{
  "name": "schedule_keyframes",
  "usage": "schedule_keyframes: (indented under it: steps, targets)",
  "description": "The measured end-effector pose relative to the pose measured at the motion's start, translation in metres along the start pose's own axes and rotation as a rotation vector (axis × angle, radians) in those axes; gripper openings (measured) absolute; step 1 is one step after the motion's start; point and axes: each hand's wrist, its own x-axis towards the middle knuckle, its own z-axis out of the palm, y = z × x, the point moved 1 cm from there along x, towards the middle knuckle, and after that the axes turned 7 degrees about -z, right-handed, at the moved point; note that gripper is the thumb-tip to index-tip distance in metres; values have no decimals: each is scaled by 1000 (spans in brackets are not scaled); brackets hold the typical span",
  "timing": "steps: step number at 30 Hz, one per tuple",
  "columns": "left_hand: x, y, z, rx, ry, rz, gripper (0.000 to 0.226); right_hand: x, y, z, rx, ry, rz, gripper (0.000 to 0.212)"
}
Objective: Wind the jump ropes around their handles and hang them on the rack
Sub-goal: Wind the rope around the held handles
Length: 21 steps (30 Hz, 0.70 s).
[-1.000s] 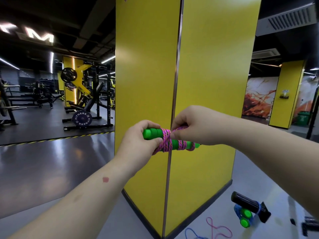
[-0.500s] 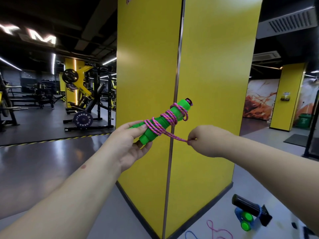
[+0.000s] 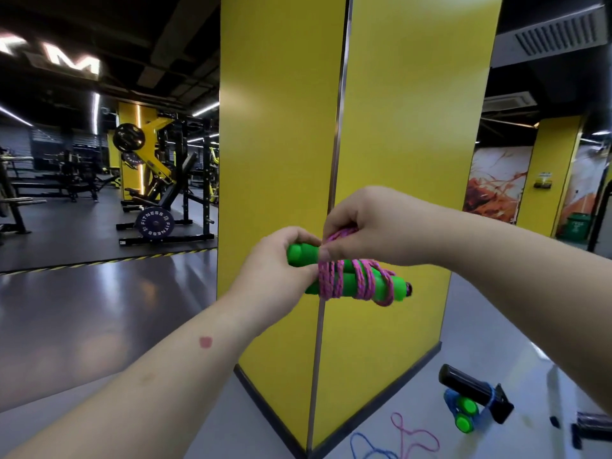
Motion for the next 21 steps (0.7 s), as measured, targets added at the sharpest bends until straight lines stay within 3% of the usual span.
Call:
schedule_keyframes:
  steps: [3,7,12,16,18,21]
  targets:
    - [2,5,-1,-63,-249,-15,38,4,16,-5,199,-6,24,19]
    - [5,6,-15,-495,-593,-149,43,2,29,10,735,-54,94,23]
    - [2,0,-21,-804,-755,-189,46,3,32,26,1183,-96,189,10]
    - [1,-4,-16,-1023,-716,-230,59,7,32,45,1489,10,317,21]
    - [-2,3,-11,-1130,-589,-285,46,6,34,57,1599,115,427,25]
    - [0,15,-6,-1286,-320,-429,21,0,31,71,1513,216,468,16]
